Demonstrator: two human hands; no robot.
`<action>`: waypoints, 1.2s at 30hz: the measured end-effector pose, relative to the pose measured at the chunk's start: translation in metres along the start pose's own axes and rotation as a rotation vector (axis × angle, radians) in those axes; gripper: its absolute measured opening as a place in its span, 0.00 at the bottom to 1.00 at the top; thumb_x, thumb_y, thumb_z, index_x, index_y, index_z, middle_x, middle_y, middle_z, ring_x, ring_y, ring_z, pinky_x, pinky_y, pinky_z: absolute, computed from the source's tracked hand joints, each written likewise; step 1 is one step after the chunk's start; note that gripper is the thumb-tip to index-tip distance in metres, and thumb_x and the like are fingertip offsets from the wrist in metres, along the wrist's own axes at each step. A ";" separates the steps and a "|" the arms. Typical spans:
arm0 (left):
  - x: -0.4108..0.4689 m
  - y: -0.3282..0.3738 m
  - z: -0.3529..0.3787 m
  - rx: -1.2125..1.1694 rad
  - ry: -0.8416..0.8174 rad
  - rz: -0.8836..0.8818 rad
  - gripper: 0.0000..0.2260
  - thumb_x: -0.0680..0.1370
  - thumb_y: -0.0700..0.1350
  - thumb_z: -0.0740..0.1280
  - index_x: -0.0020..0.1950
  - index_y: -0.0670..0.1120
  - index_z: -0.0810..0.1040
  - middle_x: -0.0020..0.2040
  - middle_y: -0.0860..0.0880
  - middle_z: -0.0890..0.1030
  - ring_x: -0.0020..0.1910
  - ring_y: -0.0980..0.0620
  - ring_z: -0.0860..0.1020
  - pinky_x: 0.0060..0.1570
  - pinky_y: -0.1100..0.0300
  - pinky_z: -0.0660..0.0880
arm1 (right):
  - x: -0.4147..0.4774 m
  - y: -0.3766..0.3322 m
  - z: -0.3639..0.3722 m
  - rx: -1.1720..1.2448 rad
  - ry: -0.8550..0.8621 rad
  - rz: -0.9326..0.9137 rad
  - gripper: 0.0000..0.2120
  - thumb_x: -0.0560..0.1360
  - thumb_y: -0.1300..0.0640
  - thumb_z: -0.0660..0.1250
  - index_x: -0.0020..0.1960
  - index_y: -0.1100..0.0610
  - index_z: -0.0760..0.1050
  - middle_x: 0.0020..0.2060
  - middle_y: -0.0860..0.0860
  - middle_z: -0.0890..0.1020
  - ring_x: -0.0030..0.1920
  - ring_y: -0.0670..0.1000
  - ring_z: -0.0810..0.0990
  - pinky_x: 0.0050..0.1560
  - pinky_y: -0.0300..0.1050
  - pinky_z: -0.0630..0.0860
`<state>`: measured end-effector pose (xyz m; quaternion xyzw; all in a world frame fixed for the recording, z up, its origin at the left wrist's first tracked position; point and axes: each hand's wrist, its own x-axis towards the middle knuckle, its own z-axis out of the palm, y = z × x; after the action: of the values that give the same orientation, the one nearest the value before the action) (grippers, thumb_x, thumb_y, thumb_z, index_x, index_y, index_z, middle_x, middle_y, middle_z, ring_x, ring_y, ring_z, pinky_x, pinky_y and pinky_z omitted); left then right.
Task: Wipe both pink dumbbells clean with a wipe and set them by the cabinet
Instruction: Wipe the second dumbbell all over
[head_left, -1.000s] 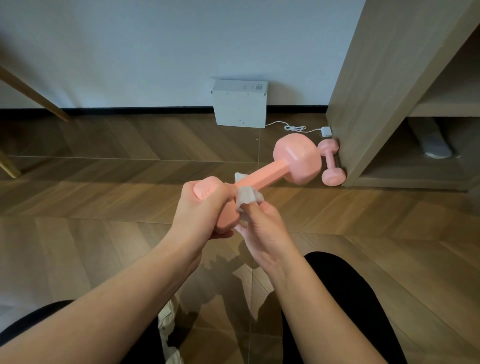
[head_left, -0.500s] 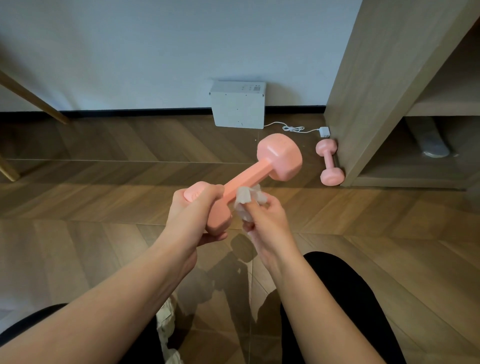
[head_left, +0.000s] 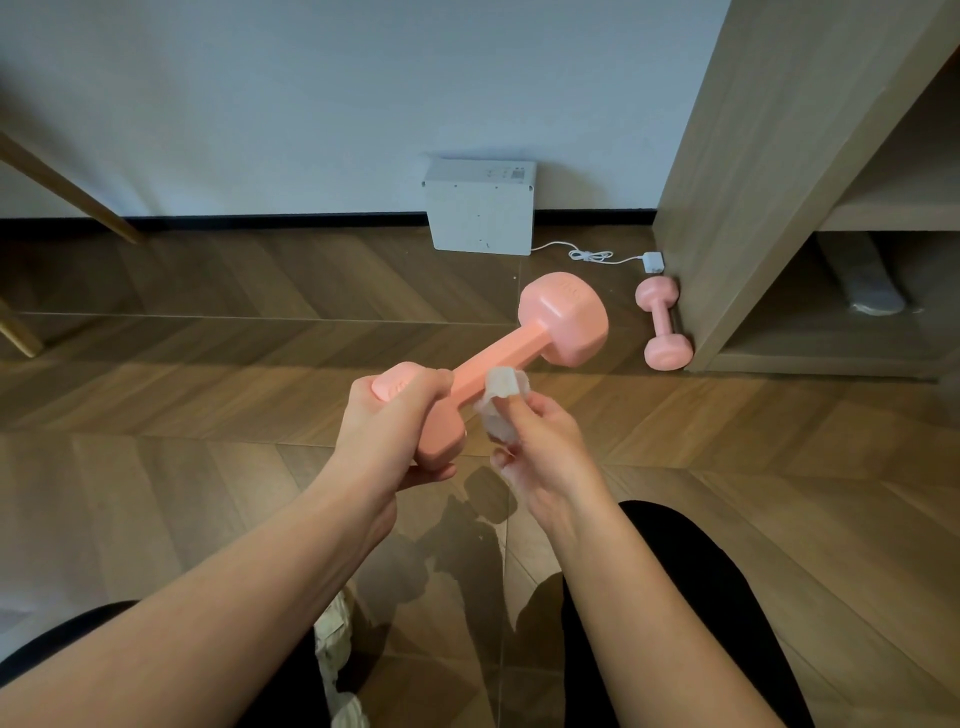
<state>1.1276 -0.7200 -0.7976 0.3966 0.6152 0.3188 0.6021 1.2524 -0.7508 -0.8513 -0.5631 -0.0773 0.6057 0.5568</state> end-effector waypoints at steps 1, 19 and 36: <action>0.000 0.000 0.000 0.002 0.001 -0.008 0.20 0.73 0.51 0.71 0.61 0.49 0.71 0.52 0.44 0.77 0.41 0.47 0.81 0.33 0.54 0.81 | 0.000 0.001 0.000 -0.035 -0.011 -0.007 0.08 0.73 0.50 0.72 0.51 0.48 0.79 0.46 0.47 0.82 0.45 0.48 0.77 0.37 0.41 0.72; -0.007 0.004 -0.003 0.027 -0.277 -0.013 0.24 0.68 0.61 0.69 0.56 0.46 0.79 0.47 0.45 0.81 0.36 0.53 0.82 0.35 0.54 0.80 | -0.006 0.007 0.006 0.315 -0.530 -0.014 0.38 0.50 0.49 0.84 0.57 0.58 0.77 0.51 0.53 0.84 0.58 0.52 0.79 0.65 0.54 0.71; -0.008 -0.001 0.001 0.576 -0.202 0.921 0.28 0.66 0.61 0.73 0.61 0.65 0.64 0.61 0.55 0.70 0.61 0.63 0.72 0.53 0.67 0.74 | -0.018 -0.014 0.011 0.633 -0.408 0.023 0.09 0.72 0.53 0.71 0.45 0.58 0.81 0.41 0.54 0.83 0.43 0.52 0.85 0.41 0.49 0.81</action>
<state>1.1277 -0.7275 -0.7946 0.8021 0.3795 0.3283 0.3238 1.2474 -0.7530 -0.8265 -0.2318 0.0107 0.7056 0.6695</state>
